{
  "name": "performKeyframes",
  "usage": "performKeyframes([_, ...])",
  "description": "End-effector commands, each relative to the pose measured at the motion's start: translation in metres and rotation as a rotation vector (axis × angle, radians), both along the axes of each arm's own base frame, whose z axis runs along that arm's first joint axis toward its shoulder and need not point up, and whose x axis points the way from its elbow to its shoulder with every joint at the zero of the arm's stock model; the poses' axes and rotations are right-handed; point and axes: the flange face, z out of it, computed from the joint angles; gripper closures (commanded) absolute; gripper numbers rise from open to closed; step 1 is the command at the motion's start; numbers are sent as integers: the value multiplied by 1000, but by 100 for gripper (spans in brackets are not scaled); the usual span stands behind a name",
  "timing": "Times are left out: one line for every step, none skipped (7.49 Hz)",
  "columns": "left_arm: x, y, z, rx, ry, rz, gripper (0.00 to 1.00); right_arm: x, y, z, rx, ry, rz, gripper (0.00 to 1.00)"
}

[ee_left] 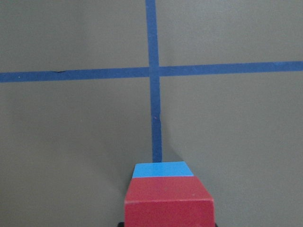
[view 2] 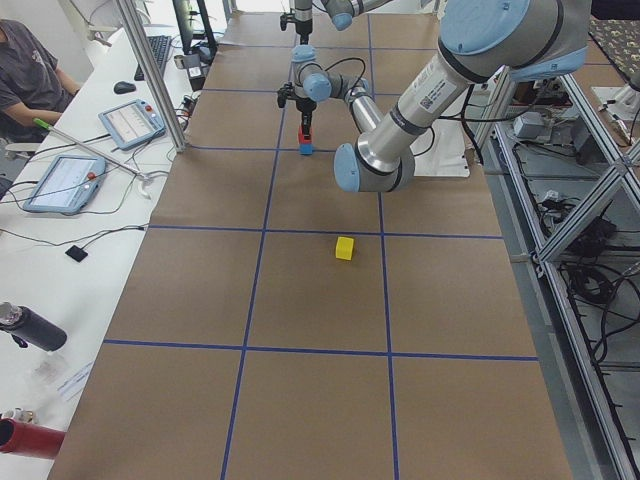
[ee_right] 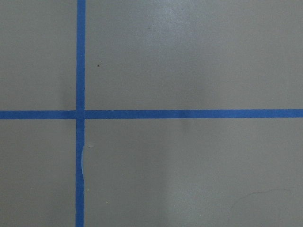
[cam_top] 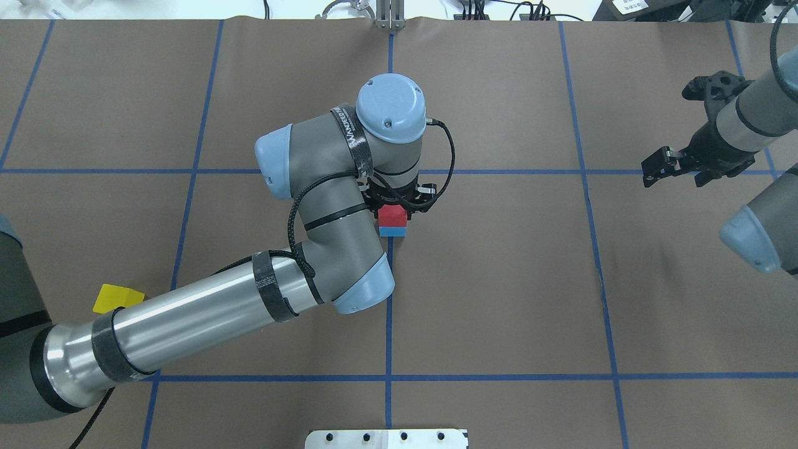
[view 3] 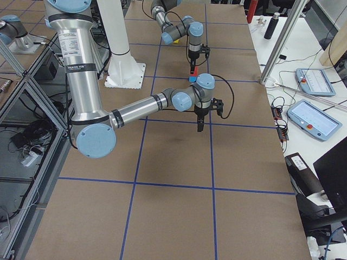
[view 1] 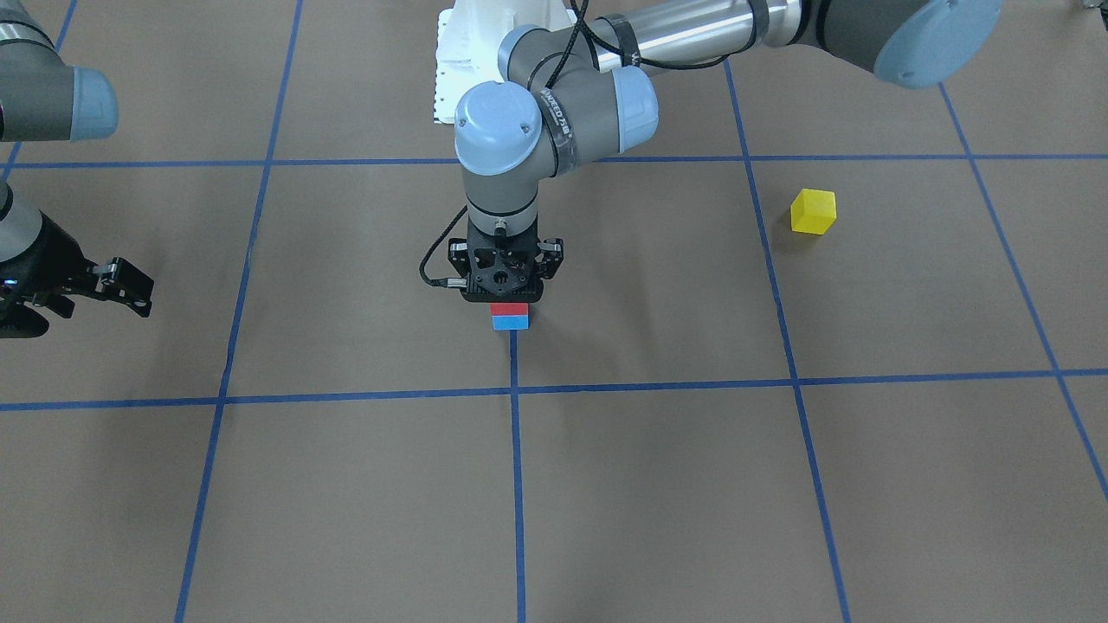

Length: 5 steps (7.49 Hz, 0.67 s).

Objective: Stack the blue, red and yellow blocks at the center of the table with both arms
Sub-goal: 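Lower the red cube onto the blue cube with the left gripper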

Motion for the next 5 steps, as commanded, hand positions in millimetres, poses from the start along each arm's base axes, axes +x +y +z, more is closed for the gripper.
performKeyframes([0, 0, 1, 3, 0, 3, 65, 0, 0, 0, -1, 0, 0, 0])
performKeyframes([0, 0, 6, 2, -4, 4, 37, 0, 0, 0, -1, 0, 0, 0])
performKeyframes([1, 0, 10, 8, 8, 3, 1, 0, 0, 0, -2, 0, 1, 0])
performKeyframes([0, 0, 11, 9, 9, 3, 0, 0, 0, 0, -2, 0, 1, 0])
performKeyframes([0, 0, 9, 11, 13, 3, 0, 0, 0, 0, -1, 0, 0, 0])
